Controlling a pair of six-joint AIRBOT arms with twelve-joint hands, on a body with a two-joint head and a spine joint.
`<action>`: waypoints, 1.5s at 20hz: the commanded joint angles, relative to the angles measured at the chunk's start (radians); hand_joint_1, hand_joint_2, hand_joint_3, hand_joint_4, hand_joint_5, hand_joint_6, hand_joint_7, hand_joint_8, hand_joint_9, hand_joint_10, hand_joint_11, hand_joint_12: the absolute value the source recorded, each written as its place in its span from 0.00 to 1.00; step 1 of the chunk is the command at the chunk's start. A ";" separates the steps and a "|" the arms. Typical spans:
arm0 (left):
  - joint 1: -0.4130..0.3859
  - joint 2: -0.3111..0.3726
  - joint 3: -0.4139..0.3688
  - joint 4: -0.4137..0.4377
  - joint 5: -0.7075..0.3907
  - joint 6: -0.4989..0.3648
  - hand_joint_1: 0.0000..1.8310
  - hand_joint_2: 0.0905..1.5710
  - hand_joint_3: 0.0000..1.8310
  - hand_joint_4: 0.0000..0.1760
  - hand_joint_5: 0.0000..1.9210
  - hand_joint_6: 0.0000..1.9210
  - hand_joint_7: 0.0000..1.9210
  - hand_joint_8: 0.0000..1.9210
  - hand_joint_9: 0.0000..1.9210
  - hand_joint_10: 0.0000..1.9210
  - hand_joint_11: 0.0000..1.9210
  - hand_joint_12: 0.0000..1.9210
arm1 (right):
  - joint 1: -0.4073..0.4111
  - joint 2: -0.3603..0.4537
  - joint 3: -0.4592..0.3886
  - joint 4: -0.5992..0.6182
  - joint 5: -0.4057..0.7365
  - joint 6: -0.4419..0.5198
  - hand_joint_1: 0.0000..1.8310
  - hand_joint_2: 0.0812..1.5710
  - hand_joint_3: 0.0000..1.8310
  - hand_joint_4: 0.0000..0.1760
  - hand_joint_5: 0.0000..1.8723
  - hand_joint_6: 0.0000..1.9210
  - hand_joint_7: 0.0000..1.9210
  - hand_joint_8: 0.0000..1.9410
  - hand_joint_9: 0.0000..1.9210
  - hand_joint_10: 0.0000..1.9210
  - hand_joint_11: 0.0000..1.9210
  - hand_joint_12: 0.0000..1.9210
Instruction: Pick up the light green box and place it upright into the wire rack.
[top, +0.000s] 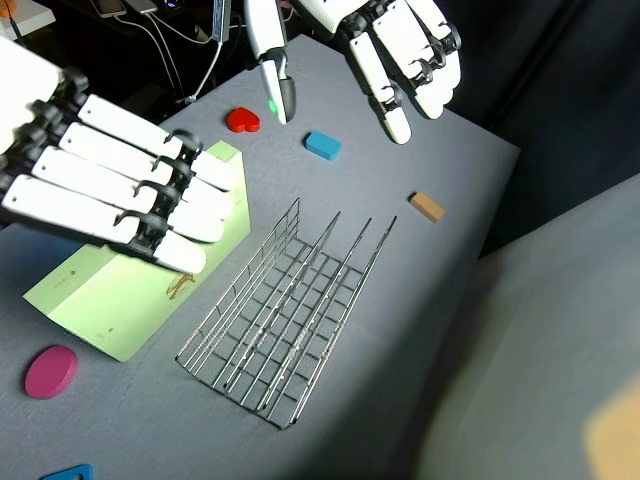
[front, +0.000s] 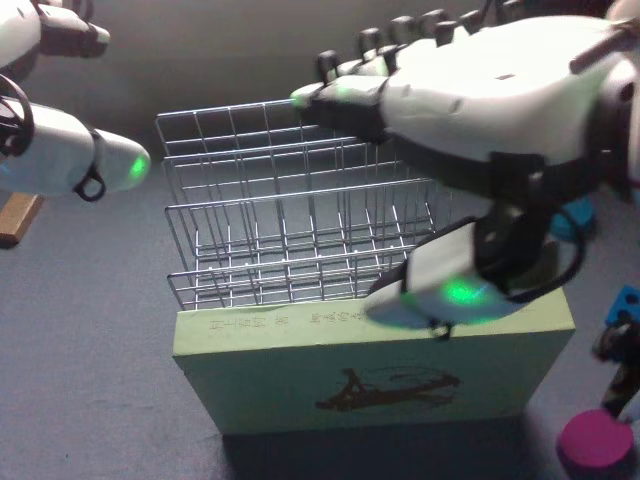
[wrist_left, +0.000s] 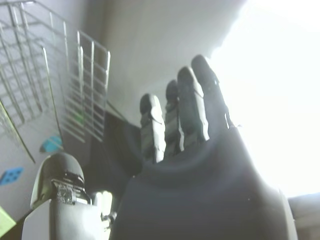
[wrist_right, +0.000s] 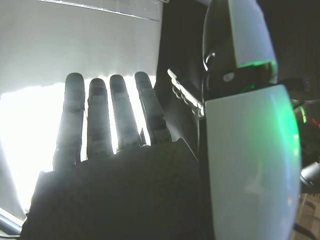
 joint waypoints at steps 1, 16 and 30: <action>-0.018 0.011 0.005 0.082 -0.026 0.021 0.11 0.68 0.00 0.55 0.12 0.00 0.07 0.00 0.08 0.00 0.00 0.27 | 0.015 -0.010 0.006 -0.046 0.036 0.013 0.48 0.60 0.00 0.19 0.03 0.00 0.00 0.00 0.00 0.00 0.00 0.18; -0.075 0.066 0.048 -0.005 -0.047 0.318 0.11 0.67 0.00 0.56 0.12 0.00 0.07 0.00 0.08 0.00 0.00 0.27 | -0.108 -0.170 0.127 0.079 0.017 0.039 0.47 0.59 0.00 0.18 0.03 0.00 0.00 0.00 0.00 0.00 0.00 0.14; -0.086 0.074 0.042 -0.005 -0.034 0.348 0.12 0.66 0.00 0.58 0.13 0.00 0.08 0.00 0.09 0.00 0.00 0.31 | -0.204 -0.216 0.148 -0.015 0.004 0.075 0.48 0.60 0.00 0.00 0.10 0.01 0.10 0.01 0.05 0.01 0.00 0.28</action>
